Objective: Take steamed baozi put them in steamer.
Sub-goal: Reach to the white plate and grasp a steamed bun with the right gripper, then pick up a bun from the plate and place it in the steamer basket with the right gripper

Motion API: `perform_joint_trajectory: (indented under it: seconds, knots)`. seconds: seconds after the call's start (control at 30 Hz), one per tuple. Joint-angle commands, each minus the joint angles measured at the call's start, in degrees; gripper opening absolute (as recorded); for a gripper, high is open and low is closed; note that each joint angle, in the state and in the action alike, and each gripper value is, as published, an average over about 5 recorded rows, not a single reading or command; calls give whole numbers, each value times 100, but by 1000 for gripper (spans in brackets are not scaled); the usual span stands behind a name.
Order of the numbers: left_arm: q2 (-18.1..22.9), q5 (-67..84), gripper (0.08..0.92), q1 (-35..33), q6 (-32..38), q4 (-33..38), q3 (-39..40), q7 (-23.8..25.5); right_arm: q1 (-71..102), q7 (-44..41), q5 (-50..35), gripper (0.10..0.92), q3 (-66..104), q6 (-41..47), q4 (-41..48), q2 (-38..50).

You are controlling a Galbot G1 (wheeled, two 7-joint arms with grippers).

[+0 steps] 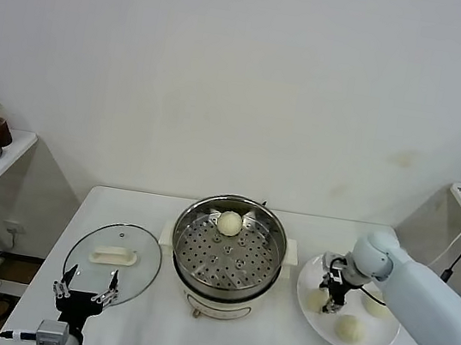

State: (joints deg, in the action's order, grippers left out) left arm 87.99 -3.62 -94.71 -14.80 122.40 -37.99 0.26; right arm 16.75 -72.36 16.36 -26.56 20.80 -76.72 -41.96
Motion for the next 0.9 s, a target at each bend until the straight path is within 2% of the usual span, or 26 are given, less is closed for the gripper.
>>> perform_joint_trajectory:
  seconds: [0.03,0.23,0.37,0.57,0.9]
  knots:
    - [5,-5,823,21,0,12,32,-1,-631,-65,-397,540,-324,99,-235,414]
    - [16,-7,823,79,3,31,85,-10,-2618,-269,-1431,542,-1662,282,-624,940]
    - [-6,-2,823,91,12,43,110,-26,-4015,-404,-2096,543,-2622,383,-719,797]
    - [-51,41,823,154,17,64,145,-36,-5282,-539,-2925,543,-3445,741,-719,-265]
    - [-74,183,823,137,18,144,137,-60,-5312,-512,-3413,543,-3661,1093,96,-2447]
